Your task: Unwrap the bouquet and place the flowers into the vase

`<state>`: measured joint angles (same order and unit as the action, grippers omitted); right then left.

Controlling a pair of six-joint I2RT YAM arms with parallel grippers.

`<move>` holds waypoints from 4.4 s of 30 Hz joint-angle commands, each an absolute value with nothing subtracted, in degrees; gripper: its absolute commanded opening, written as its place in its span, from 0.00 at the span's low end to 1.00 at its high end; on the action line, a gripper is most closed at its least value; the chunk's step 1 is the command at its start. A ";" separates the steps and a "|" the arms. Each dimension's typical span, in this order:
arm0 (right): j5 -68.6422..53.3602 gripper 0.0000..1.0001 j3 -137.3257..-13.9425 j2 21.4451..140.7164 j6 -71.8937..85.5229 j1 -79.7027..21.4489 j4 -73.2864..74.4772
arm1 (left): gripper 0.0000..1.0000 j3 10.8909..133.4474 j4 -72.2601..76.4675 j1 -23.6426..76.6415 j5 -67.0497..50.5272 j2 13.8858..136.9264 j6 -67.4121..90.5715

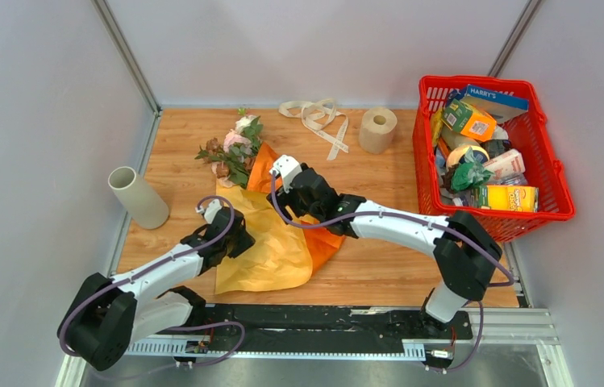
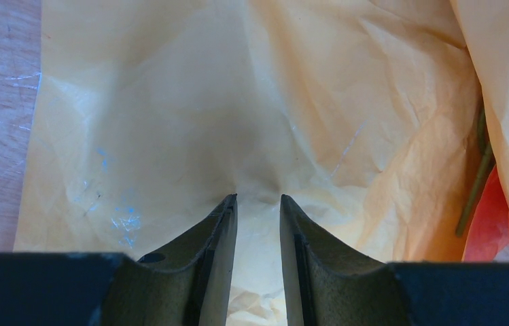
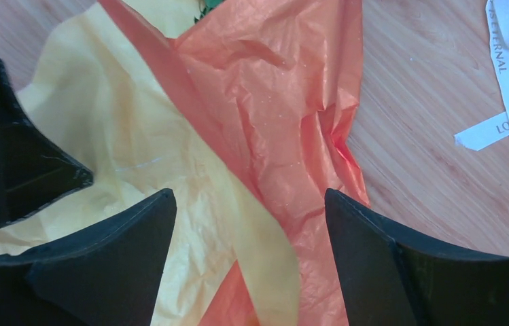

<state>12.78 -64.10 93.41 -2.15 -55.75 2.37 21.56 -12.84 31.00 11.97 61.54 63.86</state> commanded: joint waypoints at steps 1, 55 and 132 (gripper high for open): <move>8.97 0.82 -68.28 96.85 -6.15 -53.71 4.13 | 0.38 19.07 -15.82 31.03 10.63 61.09 63.72; 16.10 0.69 -84.46 103.72 3.87 -27.77 11.42 | 0.45 24.34 -26.36 31.03 15.12 48.87 60.56; -27.60 0.32 -86.40 119.62 -18.20 -22.41 30.76 | 0.47 22.06 -27.86 31.11 15.38 59.24 60.82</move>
<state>-27.16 -85.56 119.07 -18.09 -23.79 30.70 23.77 -25.47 31.07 13.63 58.08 60.36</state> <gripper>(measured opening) 0.414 0.467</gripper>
